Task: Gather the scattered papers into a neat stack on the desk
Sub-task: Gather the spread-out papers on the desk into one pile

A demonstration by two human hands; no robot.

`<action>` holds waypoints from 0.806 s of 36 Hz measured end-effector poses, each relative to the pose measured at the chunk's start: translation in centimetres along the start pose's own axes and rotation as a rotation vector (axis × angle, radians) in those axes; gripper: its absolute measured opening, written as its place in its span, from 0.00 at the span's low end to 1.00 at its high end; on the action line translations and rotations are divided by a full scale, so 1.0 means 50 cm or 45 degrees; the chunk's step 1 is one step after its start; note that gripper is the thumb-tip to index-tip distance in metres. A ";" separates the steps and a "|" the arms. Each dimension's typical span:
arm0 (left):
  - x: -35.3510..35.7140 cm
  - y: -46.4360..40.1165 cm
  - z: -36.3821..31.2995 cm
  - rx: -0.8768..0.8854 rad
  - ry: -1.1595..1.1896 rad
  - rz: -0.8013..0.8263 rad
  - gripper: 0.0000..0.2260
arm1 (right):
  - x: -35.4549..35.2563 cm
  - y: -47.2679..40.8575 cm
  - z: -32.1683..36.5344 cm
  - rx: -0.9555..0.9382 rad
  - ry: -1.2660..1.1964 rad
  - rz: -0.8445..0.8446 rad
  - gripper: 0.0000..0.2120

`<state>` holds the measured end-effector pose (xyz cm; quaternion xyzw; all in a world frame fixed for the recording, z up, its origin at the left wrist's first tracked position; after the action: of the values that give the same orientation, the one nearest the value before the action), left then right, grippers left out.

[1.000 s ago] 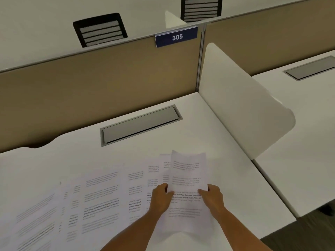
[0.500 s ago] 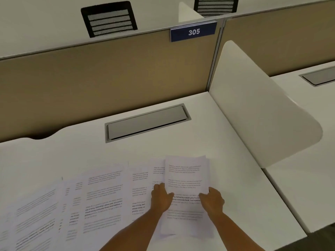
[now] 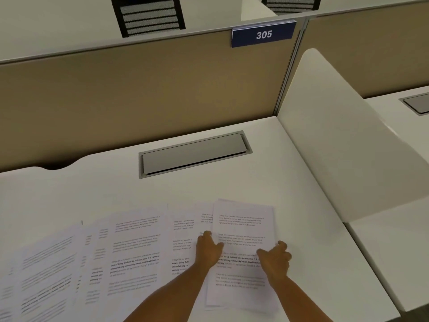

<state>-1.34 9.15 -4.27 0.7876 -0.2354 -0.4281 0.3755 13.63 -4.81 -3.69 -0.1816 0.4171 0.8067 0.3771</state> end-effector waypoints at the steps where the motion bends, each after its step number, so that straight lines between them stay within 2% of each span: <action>1: 0.003 -0.004 0.003 -0.002 0.018 0.002 0.30 | 0.000 -0.001 0.000 0.007 -0.003 0.007 0.39; 7: 0.011 -0.008 0.013 -0.018 0.089 0.001 0.24 | 0.010 -0.015 -0.019 0.063 -0.056 0.048 0.36; 14: 0.003 -0.011 0.031 -0.031 0.127 -0.034 0.14 | 0.021 0.011 0.008 0.061 0.102 0.118 0.30; 20: -0.031 0.000 0.033 -0.141 -0.115 -0.260 0.25 | 0.046 0.025 0.037 0.050 0.133 0.115 0.36; 24: -0.037 -0.001 0.033 -0.187 -0.072 -0.254 0.27 | 0.058 0.028 0.052 0.027 0.020 0.114 0.36; 29: -0.048 -0.001 0.033 -0.171 0.003 -0.235 0.26 | 0.068 0.029 0.055 0.002 -0.191 0.162 0.35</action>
<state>-4.00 10.21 -3.69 0.7797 -0.1322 -0.4747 0.3864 10.41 -1.58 -3.38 -0.0937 0.3992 0.8400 0.3554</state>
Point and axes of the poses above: each hand's wrist, its own y-axis away from the middle knuckle, its own x-axis out of the palm, z = x × y, the point moved 3 cm from there along -y, towards the middle knuckle, and after that the axes turned 15 degrees about -x, right-handed, at the moved point
